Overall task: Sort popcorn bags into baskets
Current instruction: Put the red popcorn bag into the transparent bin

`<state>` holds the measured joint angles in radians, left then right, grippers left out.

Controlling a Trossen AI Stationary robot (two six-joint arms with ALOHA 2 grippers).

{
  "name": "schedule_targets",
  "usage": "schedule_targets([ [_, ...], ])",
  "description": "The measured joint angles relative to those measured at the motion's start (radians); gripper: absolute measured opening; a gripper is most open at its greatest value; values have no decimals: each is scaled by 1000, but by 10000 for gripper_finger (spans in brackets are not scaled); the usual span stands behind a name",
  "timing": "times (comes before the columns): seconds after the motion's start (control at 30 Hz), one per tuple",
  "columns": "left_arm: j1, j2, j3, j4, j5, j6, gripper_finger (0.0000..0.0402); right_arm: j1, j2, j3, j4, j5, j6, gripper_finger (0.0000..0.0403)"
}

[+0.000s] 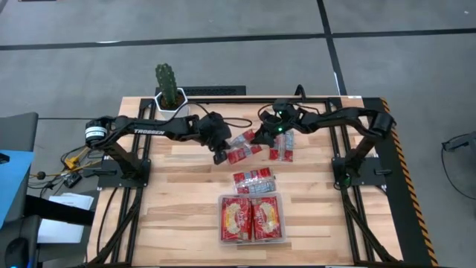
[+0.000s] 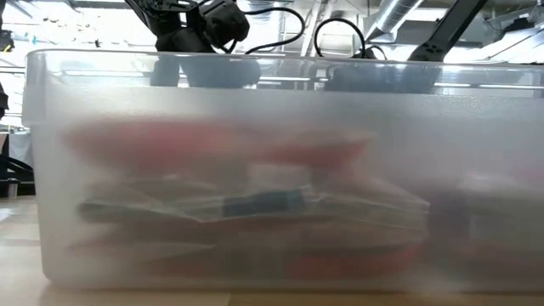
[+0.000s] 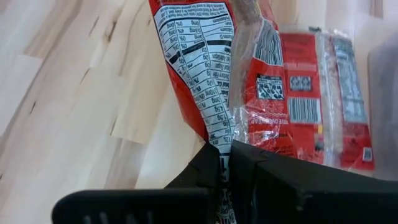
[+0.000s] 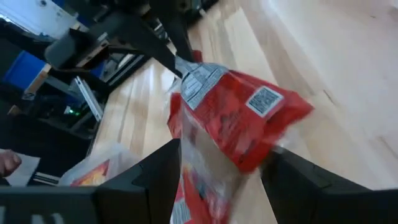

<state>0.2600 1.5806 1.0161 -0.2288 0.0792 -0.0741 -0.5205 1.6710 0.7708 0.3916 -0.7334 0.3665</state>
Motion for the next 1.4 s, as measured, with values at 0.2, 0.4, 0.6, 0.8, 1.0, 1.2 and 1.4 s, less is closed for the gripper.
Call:
schedule_targets([
  [0.2, -7, -6, 1, 9, -6, -33, 0, -1, 39, 0, -17, -7, 8, 235],
  [0.4, -15, -10, 1, 19, -16, -42, 0, 4, 39, 0, 40, -49, 3, 218],
  [0.6, -17, -11, 1, 67, 12, -42, 0, 47, 38, 0, 62, -76, -21, 132],
  [0.8, -21, -11, 1, 74, 64, -51, 21, 60, 32, -1, 58, -82, -12, 19],
  [1.0, -26, -24, 5, 46, 206, -85, 101, 35, -38, -2, 11, -128, 17, 18],
  [1.2, -27, -58, 5, -32, 403, -212, 182, 8, -166, -1, -174, -222, -7, 18],
  [1.4, -56, -92, 5, -61, 624, -289, 214, 73, -275, 2, -408, -258, -72, 18],
])
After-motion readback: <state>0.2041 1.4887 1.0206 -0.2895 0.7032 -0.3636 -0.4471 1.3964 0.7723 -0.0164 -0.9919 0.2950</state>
